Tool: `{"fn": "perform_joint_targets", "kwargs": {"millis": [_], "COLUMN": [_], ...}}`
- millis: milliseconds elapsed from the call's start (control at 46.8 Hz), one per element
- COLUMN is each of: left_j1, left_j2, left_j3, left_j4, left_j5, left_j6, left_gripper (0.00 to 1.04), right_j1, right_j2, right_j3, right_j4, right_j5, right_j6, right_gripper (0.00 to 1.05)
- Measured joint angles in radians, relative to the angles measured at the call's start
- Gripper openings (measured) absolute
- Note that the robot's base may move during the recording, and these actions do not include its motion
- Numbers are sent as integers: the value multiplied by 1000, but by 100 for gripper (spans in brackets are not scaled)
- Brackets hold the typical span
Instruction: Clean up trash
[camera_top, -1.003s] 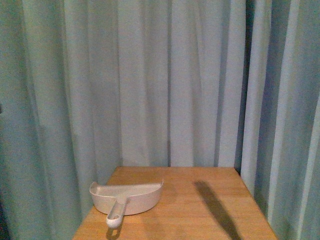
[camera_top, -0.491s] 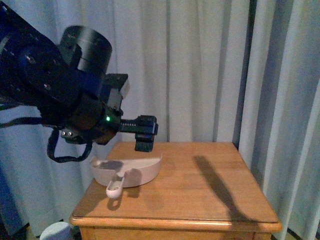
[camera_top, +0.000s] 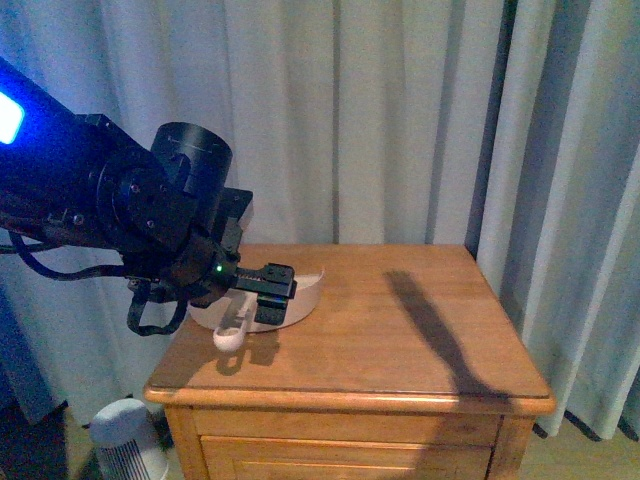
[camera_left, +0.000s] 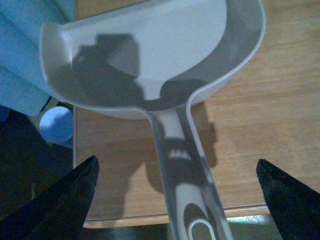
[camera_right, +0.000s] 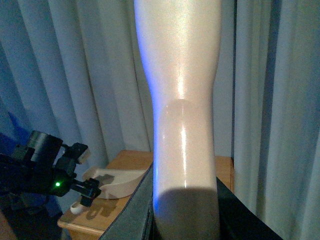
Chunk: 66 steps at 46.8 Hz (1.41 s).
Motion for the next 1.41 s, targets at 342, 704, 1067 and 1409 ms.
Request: {"fn": "perform_joint_targets", "kwargs": {"millis": [342, 704, 1067, 1409], "left_j1": [2, 14, 21, 19], "left_j2": [111, 184, 236, 253], "left_j3": [101, 176, 220, 221], "left_j4": [-32, -72, -93, -92], "left_j5": [16, 3, 8, 9], "left_j6": [-14, -16, -17, -23], "left_gripper": [97, 97, 74, 25], "right_j1": [0, 0, 0, 0], "right_j2": [0, 0, 0, 0], "right_j3": [0, 0, 0, 0], "right_j4": [0, 0, 0, 0], "right_j5": [0, 0, 0, 0], "right_j6": [0, 0, 0, 0], "right_gripper": [19, 19, 19, 19]}}
